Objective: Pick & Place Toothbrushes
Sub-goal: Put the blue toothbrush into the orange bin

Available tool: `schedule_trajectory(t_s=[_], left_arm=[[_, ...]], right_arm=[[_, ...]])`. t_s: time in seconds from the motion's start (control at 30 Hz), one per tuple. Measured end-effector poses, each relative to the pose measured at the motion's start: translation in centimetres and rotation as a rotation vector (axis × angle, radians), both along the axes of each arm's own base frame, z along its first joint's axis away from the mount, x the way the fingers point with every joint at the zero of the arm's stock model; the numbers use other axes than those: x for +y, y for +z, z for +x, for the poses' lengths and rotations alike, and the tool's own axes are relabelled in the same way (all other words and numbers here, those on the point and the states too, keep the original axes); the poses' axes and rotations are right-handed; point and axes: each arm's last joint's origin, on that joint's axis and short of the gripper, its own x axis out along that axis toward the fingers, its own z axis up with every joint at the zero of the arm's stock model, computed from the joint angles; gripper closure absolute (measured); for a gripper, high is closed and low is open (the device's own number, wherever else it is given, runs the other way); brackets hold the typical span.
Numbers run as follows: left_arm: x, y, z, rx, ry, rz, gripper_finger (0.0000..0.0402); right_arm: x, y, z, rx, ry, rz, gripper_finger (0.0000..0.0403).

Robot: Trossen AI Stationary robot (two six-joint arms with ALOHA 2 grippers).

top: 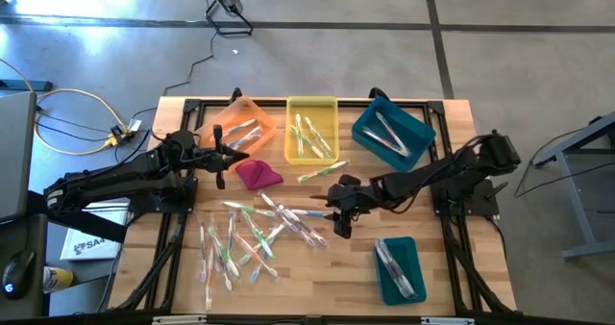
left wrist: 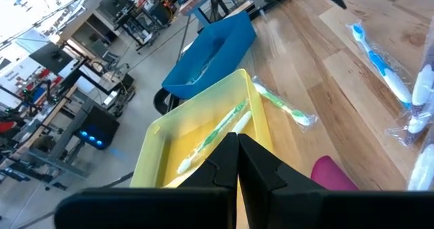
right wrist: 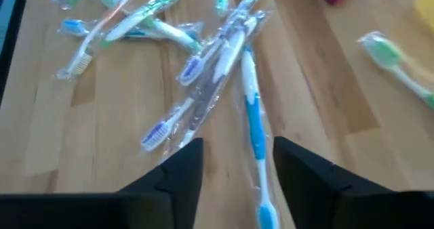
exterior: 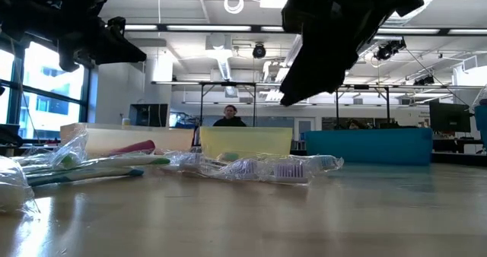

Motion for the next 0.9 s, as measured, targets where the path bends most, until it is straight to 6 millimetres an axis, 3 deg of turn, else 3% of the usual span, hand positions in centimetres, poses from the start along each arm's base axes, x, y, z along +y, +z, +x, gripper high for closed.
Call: schedule_trajectory(t_s=[0.27,0.73,0.9], left_arm=[[0.0,-0.3,-0.1,0.026,0.005,-0.009,0.0399],[0.0,-0.3,-0.1,0.034,0.009,-0.011,0.0399],[0.0,-0.3,-0.1,0.034,0.009,-0.011,0.0399]], right_arm=[[0.3,-2.6,0.7,0.064,0.032,-0.046,0.0179],[0.4,-6.4,1.2,0.174,0.028,-0.068,0.0182],[0.3,-6.5,1.2,0.187,0.005,-0.099,0.0183]])
